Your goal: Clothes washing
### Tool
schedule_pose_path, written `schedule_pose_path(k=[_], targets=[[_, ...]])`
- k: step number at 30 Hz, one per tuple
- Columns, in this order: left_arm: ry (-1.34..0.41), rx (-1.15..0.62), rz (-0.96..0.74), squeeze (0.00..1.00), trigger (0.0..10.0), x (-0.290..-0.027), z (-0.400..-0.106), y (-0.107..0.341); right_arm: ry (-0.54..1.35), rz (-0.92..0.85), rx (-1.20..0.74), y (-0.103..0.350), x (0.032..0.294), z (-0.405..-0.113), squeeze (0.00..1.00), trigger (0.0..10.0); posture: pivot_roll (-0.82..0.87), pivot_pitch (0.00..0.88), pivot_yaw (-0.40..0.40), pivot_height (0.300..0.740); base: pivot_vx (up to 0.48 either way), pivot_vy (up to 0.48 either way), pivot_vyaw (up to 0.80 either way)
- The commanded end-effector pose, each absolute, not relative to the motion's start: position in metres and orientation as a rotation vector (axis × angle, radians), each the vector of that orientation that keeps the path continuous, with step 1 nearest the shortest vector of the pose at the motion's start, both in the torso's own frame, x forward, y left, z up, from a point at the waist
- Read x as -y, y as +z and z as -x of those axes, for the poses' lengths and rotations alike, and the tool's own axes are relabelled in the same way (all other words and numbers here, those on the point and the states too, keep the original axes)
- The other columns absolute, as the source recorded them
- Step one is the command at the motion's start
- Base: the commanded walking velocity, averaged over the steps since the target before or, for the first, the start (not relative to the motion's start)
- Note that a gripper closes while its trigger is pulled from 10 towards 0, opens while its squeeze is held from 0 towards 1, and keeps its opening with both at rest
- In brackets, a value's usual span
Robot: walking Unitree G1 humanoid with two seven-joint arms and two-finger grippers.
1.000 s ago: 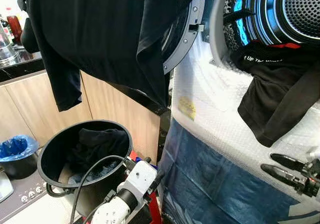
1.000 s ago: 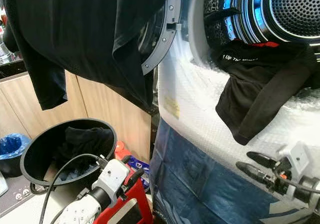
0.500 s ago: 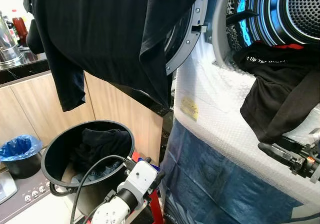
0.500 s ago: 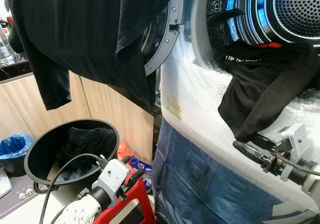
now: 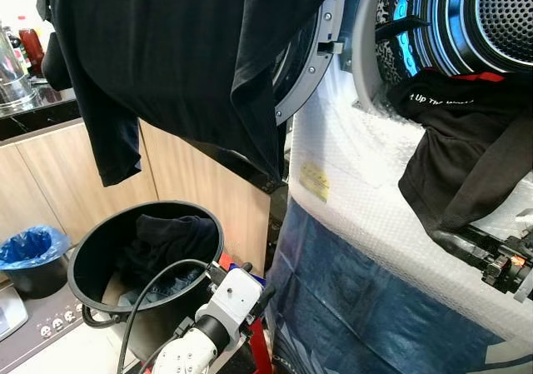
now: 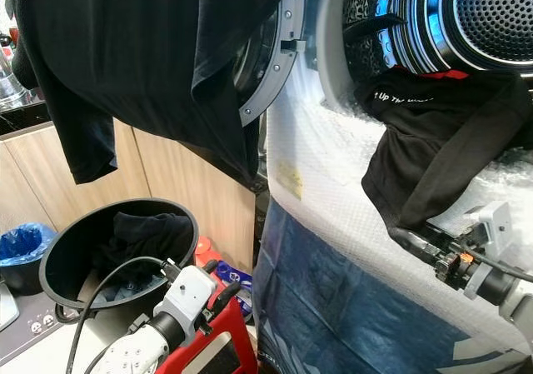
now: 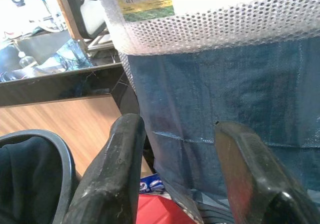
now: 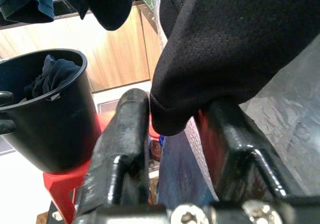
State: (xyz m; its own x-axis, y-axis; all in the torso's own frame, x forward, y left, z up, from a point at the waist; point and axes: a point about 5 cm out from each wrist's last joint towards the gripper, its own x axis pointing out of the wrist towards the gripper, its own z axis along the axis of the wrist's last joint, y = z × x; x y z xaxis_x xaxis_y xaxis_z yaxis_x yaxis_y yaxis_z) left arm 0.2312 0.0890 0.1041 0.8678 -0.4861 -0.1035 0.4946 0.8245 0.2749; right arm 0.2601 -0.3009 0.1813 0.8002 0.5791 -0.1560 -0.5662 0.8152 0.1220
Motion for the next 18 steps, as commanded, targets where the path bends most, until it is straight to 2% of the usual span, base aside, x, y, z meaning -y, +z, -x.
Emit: schedule_pose_path(k=[1, 12, 18], targets=[[-0.526, -0.029, -0.299, 0.0, 10.0, -0.088, -0.231, 0.104, 0.615, -0.064, -0.164, 0.188, 0.3, -0.259, 0.0, 0.0, 0.0, 0.0, -0.047, 0.74, 0.0, 0.0, 0.0], [-0.532, -0.028, -0.302, 0.0, 10.0, -0.088, -0.231, 0.104, 0.628, -0.074, -0.167, 0.189, 0.295, -0.258, 0.0, 0.0, 0.0, 0.0, -0.048, 0.74, 0.0, 0.0, 0.0], [-0.544, -0.03, -0.305, 0.0, 10.0, -0.087, -0.231, 0.103, 0.674, -0.065, -0.099, 0.204, 0.291, -0.259, 0.0, 0.0, 0.0, 0.0, -0.049, 0.74, 0.0, 0.0, 0.0]])
